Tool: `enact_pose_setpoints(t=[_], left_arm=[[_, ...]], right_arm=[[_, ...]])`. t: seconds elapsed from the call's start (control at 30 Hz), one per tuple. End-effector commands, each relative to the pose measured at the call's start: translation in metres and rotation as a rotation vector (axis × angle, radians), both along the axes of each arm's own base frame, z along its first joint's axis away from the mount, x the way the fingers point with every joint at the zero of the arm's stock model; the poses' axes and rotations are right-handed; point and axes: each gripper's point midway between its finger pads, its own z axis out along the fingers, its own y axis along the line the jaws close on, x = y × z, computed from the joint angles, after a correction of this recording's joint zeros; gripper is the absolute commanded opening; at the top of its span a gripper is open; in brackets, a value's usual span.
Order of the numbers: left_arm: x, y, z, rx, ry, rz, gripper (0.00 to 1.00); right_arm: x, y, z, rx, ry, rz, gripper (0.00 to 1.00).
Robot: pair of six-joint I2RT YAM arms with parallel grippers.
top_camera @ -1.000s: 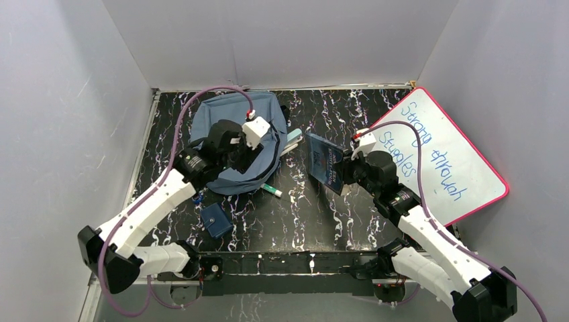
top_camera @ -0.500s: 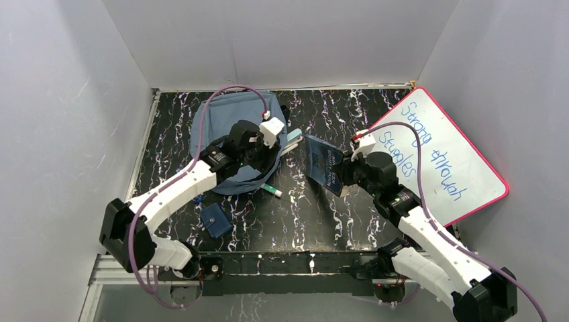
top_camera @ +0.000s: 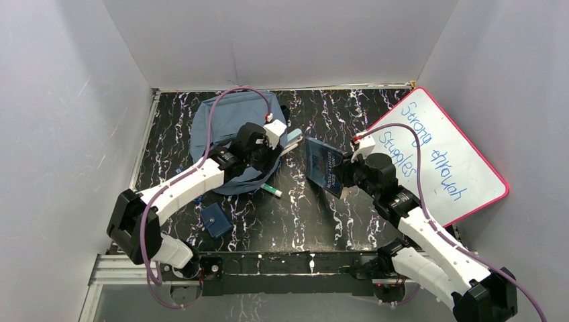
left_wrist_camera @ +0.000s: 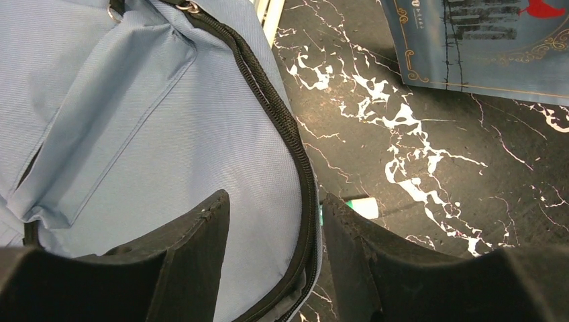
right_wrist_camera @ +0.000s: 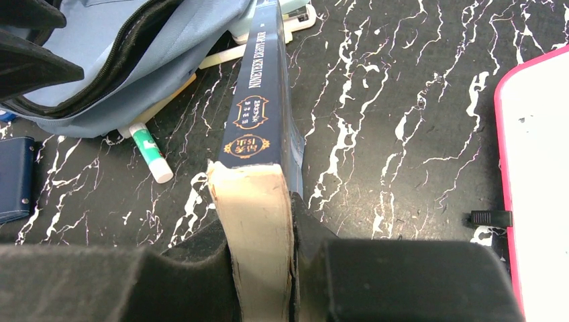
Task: Pack the student bag
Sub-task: Place the book in the student bag.
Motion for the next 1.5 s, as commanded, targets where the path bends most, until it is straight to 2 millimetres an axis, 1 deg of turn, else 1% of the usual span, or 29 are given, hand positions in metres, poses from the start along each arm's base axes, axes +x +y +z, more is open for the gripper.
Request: enact_pose_setpoints(t=[0.0,0.3,0.47,0.6,0.73,0.93,1.0,1.07,1.23,1.43,1.47], left_arm=[[-0.002,-0.004,-0.005,-0.016,0.01,0.016,0.51],[-0.003,0.002,-0.021,0.041,0.018,0.025,0.51],[0.0,0.015,-0.032,0.11,0.004,0.053,0.51],[0.002,0.021,-0.036,0.147,-0.005,0.064,0.51],[0.007,0.031,-0.034,0.186,-0.036,0.096,0.51],[0.011,0.039,-0.025,0.214,-0.079,0.115,0.51],[0.011,0.043,-0.026,0.232,-0.082,0.116,0.51],[0.008,0.046,-0.029,0.248,-0.07,0.115,0.51],[-0.008,0.054,-0.039,0.257,-0.03,0.097,0.51],[-0.027,0.066,-0.038,0.254,-0.01,0.084,0.51],[-0.028,0.068,-0.039,0.258,-0.009,0.086,0.51]], right_arm=[[0.015,0.011,0.057,0.121,-0.176,0.002,0.0],[0.015,0.011,0.055,0.124,-0.17,0.001,0.0],[0.014,0.011,0.056,0.129,-0.173,0.004,0.0],[0.014,0.012,0.057,0.132,-0.171,0.007,0.0],[0.014,0.013,0.056,0.136,-0.166,0.007,0.0],[0.014,0.015,0.055,0.147,-0.155,0.013,0.0],[0.014,0.017,0.055,0.151,-0.152,0.018,0.0],[0.014,0.018,0.054,0.153,-0.151,0.022,0.0],[0.015,0.019,0.053,0.154,-0.147,0.023,0.0],[0.017,0.021,0.051,0.157,-0.142,0.022,0.0],[0.015,0.025,0.05,0.161,-0.136,0.048,0.0]])
